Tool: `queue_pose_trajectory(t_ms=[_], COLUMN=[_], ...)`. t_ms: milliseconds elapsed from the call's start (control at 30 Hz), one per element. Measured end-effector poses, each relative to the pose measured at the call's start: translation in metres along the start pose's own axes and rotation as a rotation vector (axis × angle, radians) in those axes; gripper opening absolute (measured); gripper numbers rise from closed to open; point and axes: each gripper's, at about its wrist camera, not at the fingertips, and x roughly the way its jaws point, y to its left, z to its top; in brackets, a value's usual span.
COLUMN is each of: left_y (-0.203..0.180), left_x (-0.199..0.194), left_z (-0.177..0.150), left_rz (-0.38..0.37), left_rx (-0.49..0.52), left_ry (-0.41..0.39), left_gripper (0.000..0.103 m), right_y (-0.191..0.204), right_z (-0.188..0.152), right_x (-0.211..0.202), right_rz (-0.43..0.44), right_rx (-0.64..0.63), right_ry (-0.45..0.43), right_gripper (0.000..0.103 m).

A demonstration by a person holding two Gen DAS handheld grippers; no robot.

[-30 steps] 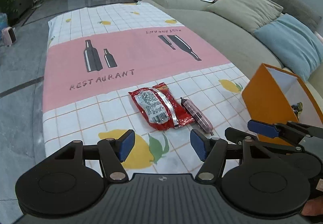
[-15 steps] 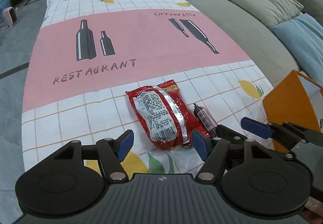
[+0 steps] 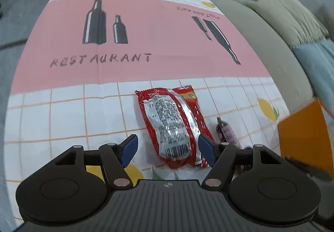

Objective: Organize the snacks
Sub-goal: 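Grasp the red-and-silver bag with the left tool while the right tool grasps the pink sausage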

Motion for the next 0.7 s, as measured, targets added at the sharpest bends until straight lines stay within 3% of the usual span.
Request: queue_pose_trajectory(t_ms=[167,233,367,433,500,600,700], left_y=[0.003,0.001,-0.016,-0.027,-0.035,-0.039,-0.039], left_x=[0.016,0.019,0.025,0.029,0.033,0.033,0.031], left_z=[0.006,0.006,0.005,0.003,0.0,-0.002,-0.003], left_rz=[-0.013,-0.016,0.027,0.058,0.098,0.123,0.124], left_rx=[-0.083,-0.084,-0.013,0.05,0.107,0.144,0.166], left_ry=[0.004,-0.002,-0.009,-0.004,-0.003,-0.013,-0.007], left_gripper=[0.078,0.087,0.098,0.1,0.1,0.087,0.082], right_y=[0.001,0.003,0.004,0.002,0.003,0.012,0.012], right_z=[0.006,0.008,0.007,0.007,0.006,0.003,0.001], right_x=[0.001,0.002,0.011,0.015,0.016,0.014,0.013], right_rz=[0.025,0.034,0.061,0.081,0.101,0.124,0.137], right_rx=[-0.005,-0.02,-0.015,0.02,0.035,-0.011,-0.015], right_ry=[0.006,0.002,0.025,0.038,0.039,0.038,0.035], right_gripper=[0.025,0.025,0.026,0.022,0.022,0.022,0.022])
